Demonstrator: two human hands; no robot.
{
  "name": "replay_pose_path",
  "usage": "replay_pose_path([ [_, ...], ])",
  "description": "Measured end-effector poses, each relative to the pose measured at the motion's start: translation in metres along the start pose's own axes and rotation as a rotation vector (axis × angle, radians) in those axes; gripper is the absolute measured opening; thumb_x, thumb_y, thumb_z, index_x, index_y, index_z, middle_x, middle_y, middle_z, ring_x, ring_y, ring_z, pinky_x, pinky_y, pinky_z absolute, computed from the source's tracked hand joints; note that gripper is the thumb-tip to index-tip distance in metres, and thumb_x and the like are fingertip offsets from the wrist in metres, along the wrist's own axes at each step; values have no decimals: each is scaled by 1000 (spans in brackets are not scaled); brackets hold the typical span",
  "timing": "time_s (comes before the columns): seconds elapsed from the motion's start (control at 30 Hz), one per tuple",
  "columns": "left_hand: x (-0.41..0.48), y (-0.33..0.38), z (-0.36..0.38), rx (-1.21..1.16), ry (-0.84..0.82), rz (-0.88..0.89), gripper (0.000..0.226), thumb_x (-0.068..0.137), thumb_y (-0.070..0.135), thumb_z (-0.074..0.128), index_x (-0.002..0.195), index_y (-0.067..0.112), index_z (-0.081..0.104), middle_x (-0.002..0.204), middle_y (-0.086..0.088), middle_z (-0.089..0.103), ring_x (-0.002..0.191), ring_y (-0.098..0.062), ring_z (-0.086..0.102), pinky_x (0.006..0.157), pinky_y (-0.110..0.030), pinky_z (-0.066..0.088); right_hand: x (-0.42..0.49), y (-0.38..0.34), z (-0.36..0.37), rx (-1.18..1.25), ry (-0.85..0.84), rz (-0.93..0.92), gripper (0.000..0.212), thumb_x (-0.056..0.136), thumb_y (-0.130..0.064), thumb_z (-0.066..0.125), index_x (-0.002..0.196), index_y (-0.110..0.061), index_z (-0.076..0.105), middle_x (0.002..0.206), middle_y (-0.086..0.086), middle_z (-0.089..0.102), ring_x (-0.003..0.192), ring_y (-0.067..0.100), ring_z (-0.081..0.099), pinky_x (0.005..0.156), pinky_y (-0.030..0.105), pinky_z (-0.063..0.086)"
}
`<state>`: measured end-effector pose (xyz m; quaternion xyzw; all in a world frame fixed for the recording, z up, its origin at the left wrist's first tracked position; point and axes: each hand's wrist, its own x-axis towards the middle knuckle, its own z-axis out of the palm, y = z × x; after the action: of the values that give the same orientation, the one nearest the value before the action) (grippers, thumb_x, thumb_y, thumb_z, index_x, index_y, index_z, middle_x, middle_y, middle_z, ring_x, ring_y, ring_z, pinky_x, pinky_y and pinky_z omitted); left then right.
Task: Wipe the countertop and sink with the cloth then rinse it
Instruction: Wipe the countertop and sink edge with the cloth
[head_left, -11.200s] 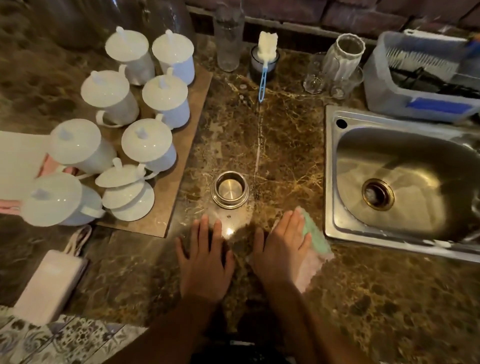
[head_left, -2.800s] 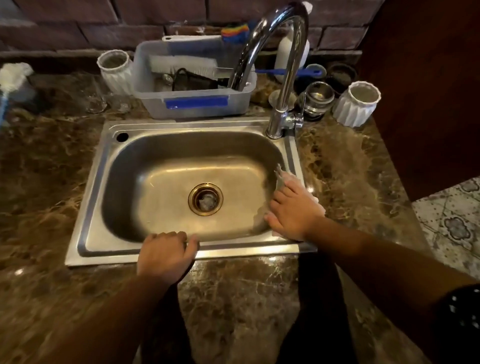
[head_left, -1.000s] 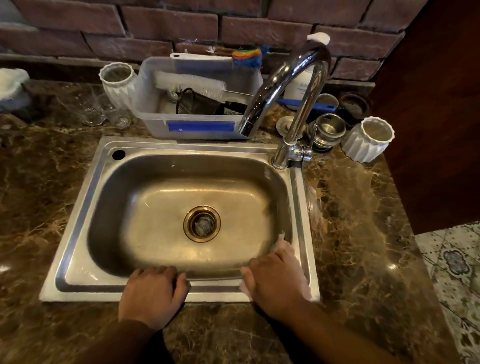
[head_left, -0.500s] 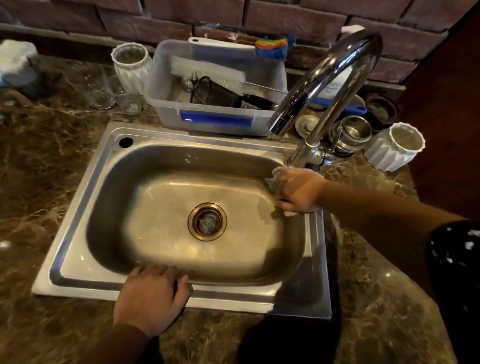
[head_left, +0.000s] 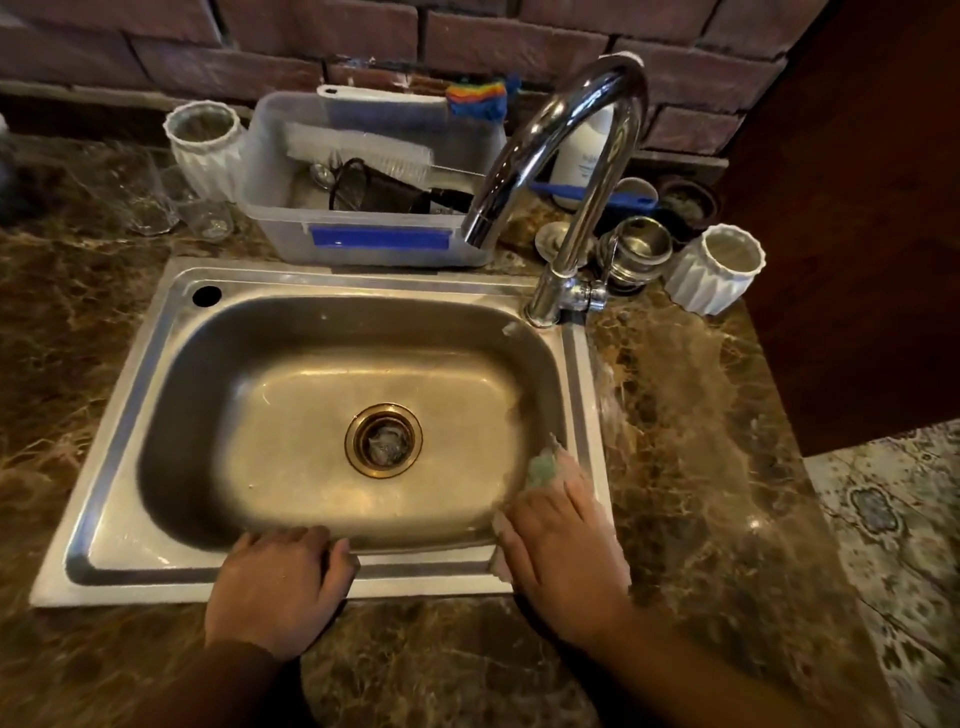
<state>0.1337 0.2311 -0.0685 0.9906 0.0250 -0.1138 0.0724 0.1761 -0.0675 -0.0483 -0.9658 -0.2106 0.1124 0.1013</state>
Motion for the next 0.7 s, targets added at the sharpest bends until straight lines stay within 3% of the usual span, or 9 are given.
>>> replay_pose_path([
  [0.1, 1, 0, -1, -2, 13, 15, 60, 87, 60, 14, 76, 31, 66, 77, 11, 70, 79, -12, 66, 72, -33, 40, -10, 20, 6, -156, 1, -1, 52, 104, -42, 30, 143, -18, 54, 150, 4, 52, 146, 26, 38, 119, 50, 19],
  [0.17, 2, 0, -2, 24, 4, 31, 51, 87, 56, 24, 66, 30, 62, 67, 9, 68, 69, -15, 66, 64, -31, 36, -1, 33, 0, -189, 10, 103, 64, 101, -47, 30, 154, -11, 38, 162, 13, 32, 152, 32, 24, 121, 55, 22],
  [0.27, 2, 2, 0, 78, 2, 26, 43, 86, 51, 33, 60, 30, 59, 60, 6, 66, 62, -20, 67, 59, -31, 37, 37, 51, -16, -173, 11, 277, 76, 97, -51, 31, 158, -7, 23, 166, 19, 16, 153, 35, 17, 120, 56, 26],
  [0.37, 3, 0, 0, 82, 6, 35, 41, 86, 51, 32, 60, 30, 56, 61, 6, 67, 63, -20, 67, 59, -30, 35, 97, 68, -26, -113, 15, 306, 72, 101, -49, 25, 160, -10, 10, 168, 18, 6, 155, 34, 6, 125, 55, 13],
  [0.5, 3, 2, -2, 101, -13, 52, 39, 87, 49, 33, 60, 30, 55, 61, 5, 66, 62, -22, 67, 58, -30, 33, 148, 84, -38, -140, 35, 338, 76, 101, -51, 36, 159, -13, 7, 167, 17, 9, 154, 36, 7, 123, 54, 8],
  [0.7, 3, 7, -8, 34, -26, -25, 33, 99, 45, 43, 72, 33, 58, 81, 8, 69, 81, -16, 65, 72, -33, 39, 78, 44, -27, -103, -29, 420, 75, 102, -50, 35, 160, -14, 5, 167, 21, 5, 154, 40, 8, 122, 57, 12],
])
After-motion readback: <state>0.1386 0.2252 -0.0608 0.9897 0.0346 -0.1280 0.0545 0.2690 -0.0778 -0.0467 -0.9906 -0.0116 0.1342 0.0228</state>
